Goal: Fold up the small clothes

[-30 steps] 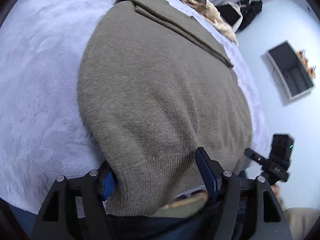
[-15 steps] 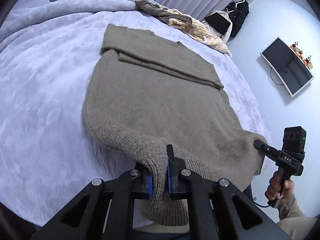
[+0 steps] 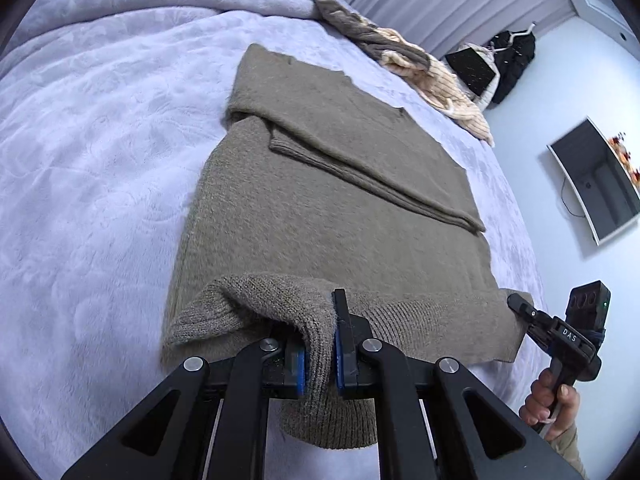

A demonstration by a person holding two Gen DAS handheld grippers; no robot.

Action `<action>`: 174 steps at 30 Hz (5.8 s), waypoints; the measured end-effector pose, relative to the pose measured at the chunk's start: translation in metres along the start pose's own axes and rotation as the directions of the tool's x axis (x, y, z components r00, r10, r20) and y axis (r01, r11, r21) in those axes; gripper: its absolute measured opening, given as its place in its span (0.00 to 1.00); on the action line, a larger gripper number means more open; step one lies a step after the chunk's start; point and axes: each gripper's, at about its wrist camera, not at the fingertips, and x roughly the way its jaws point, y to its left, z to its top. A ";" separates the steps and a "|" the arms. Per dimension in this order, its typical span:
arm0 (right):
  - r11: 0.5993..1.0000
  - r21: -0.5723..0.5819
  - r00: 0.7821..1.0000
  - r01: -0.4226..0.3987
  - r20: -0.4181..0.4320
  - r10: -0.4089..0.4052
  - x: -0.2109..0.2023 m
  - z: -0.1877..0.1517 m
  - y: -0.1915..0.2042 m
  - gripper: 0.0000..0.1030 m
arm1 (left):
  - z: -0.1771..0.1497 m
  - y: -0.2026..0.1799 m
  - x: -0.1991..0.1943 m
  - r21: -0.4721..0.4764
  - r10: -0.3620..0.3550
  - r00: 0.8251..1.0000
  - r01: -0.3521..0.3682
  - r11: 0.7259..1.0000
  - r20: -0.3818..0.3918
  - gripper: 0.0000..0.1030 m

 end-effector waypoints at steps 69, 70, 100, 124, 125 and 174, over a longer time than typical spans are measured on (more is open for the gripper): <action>0.999 0.024 0.999 0.036 0.029 -0.037 0.039 0.149 0.031 0.11 | 0.142 -0.064 0.019 0.074 0.115 0.991 -0.120 0.990 0.064 0.11; 0.999 0.024 0.999 0.042 0.029 -0.042 0.041 0.152 0.031 0.11 | 0.146 -0.066 0.022 0.082 0.127 0.990 -0.132 0.988 0.065 0.11; 0.991 0.071 0.993 0.117 -0.004 -0.117 0.111 0.226 0.000 0.11 | 0.227 -0.083 0.105 0.149 0.239 0.971 -0.241 0.959 0.033 0.11; 0.972 0.217 0.996 0.089 -0.035 -0.083 0.129 0.229 -0.040 0.55 | 0.245 -0.031 0.121 -0.065 0.061 0.998 -0.063 0.996 -0.035 0.78; 0.972 0.218 0.996 0.087 -0.012 -0.086 0.124 0.230 -0.040 0.67 | 0.246 -0.029 0.118 -0.068 0.057 0.998 -0.058 0.996 -0.028 0.78; 0.854 -0.279 0.882 0.440 -0.045 -0.469 0.206 0.248 -0.004 0.68 | 0.285 -0.044 0.202 0.159 0.300 0.950 -0.284 0.946 -0.088 0.78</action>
